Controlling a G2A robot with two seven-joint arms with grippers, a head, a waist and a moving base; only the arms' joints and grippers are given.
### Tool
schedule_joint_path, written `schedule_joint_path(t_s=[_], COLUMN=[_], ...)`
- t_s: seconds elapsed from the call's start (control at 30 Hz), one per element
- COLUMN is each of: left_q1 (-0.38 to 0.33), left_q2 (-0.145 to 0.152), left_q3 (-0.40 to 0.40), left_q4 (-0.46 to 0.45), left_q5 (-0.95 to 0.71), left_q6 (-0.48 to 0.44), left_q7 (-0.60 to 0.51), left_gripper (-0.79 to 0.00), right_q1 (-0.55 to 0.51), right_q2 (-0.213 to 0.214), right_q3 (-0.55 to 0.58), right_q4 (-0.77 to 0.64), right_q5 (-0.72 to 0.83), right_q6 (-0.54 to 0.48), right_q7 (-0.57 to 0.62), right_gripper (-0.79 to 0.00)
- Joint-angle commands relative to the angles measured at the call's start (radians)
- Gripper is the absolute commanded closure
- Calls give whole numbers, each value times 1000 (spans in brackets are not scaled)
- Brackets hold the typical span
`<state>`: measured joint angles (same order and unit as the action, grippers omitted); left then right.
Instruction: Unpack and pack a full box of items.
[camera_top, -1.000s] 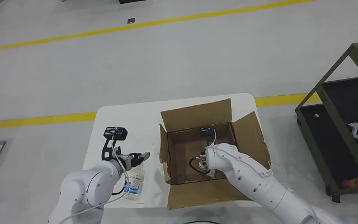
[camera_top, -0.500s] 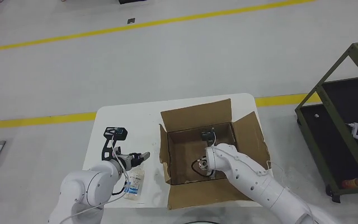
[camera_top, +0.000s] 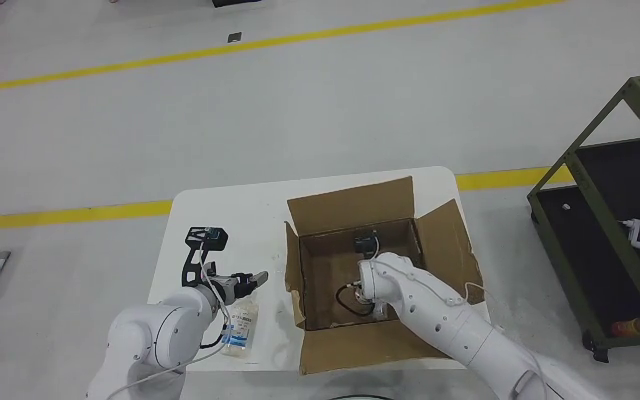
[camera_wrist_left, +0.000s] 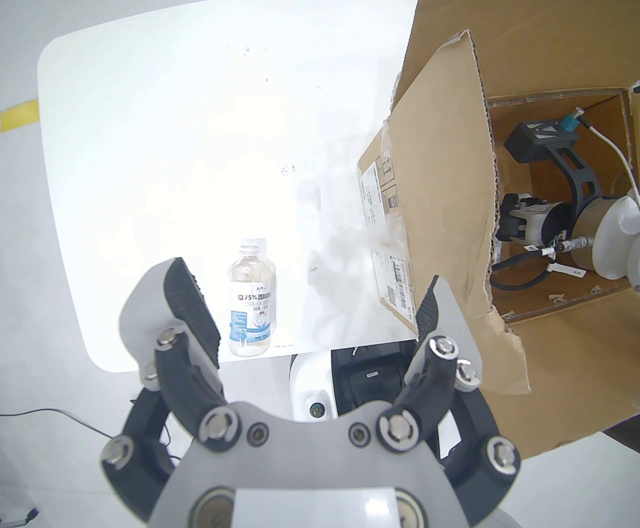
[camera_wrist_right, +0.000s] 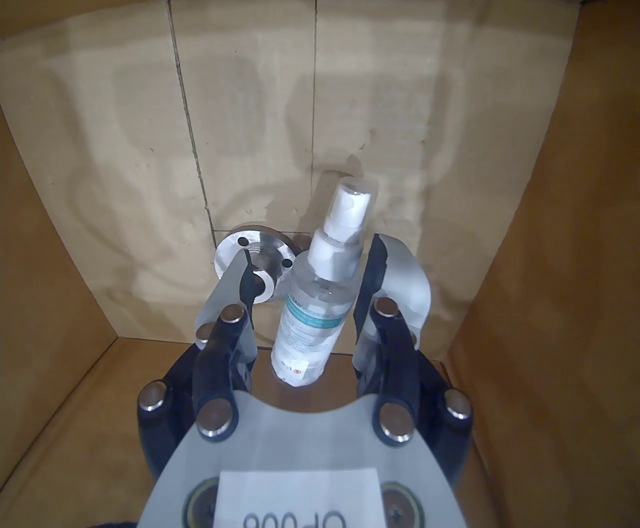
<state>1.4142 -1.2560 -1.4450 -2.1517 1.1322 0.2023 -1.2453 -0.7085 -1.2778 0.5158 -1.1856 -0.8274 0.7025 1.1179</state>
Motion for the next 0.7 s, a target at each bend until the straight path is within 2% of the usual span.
schedule_joint_path(t_s=[0.0, 0.03, 0.13, 0.3, 0.6, 0.67], left_q1=[0, 0, 0, 0, 0, 0], left_q2=[0, 0, 0, 0, 0, 0], left_q3=[0, 0, 0, 0, 0, 0], left_q4=[0, 0, 0, 0, 0, 0], left_q5=[0, 0, 0, 0, 0, 0], left_q6=[0, 0, 0, 0, 0, 0], left_q7=[0, 0, 0, 0, 0, 0], left_gripper=[-785, -785, -785, -785, -785, -785], right_q1=[3, 4, 9, 17, 16, 15], right_q2=[-3, -5, -9, -13, 2, 7], right_q3=[-3, -5, -11, -20, -19, -19], right_q4=[9, 12, 21, 24, -24, -37], right_q5=[6, 9, 17, 27, 15, 4], right_q6=[3, 4, 8, 18, 37, 38], right_q7=[-2, -3, -8, -18, -36, -38], right_gripper=[-409, -388, -391, -274, -243, -142])
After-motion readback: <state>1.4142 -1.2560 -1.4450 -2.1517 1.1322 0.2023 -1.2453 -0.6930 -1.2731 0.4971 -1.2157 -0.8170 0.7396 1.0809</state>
